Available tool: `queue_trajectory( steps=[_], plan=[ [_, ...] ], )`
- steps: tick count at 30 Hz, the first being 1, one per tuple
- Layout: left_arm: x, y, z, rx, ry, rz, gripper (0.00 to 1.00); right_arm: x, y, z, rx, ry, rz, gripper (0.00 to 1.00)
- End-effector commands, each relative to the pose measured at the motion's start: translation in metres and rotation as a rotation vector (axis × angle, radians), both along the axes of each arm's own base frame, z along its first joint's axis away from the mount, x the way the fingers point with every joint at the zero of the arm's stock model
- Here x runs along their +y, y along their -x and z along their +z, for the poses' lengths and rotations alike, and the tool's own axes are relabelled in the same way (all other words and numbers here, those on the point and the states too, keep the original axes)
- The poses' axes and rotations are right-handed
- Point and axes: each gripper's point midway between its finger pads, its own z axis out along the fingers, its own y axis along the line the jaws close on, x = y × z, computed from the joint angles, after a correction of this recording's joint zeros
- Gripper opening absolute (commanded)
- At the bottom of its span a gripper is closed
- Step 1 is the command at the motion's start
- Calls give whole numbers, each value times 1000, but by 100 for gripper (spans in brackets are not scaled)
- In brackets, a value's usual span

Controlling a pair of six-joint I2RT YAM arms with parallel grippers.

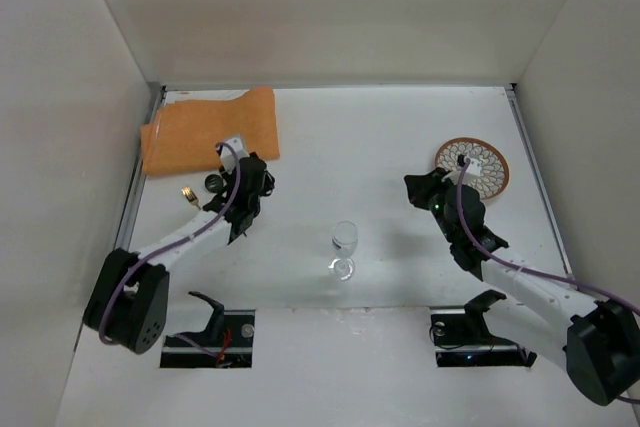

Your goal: Set the dinner table for one person

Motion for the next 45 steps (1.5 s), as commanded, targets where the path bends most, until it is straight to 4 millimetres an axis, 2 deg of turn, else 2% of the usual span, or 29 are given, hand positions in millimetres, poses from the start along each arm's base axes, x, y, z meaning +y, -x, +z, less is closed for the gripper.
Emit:
queue_trajectory(
  steps=[1,2,4,7,10,13,22,25,27,30,33,38,45],
  plan=[
    [-14,-44,34,-118,24,-12,29,9,-2,23,-57,-13,32,14],
    [-13,-52,32,-107,26,3,22,10,-2,23,-57,-14,35,15],
    [-12,-69,28,-92,20,23,23,10,-3,22,-57,-14,36,19],
    [-11,-97,18,-58,1,41,45,13,-2,24,-58,-16,53,27],
    [-9,-117,2,-6,-17,60,54,16,-1,26,-65,-22,67,35],
    [-10,-132,-13,37,-27,74,56,17,-1,24,-62,-21,71,40],
    [-22,-168,-53,128,-72,64,46,18,0,26,-66,-24,79,45],
    [-28,-178,-64,149,-95,48,36,18,0,26,-67,-25,79,45],
    [-34,-186,-70,154,-96,34,25,18,1,28,-72,-29,79,45],
    [-47,-201,-75,157,-72,-6,12,16,2,30,-79,-34,77,45],
    [-65,-218,-77,146,-45,-53,7,16,3,32,-84,-39,75,45],
    [-115,-243,-69,94,-13,-168,3,15,2,30,-80,-37,71,46],
    [-188,-262,-49,8,61,-329,2,16,0,28,-73,-31,68,46]
  ],
)
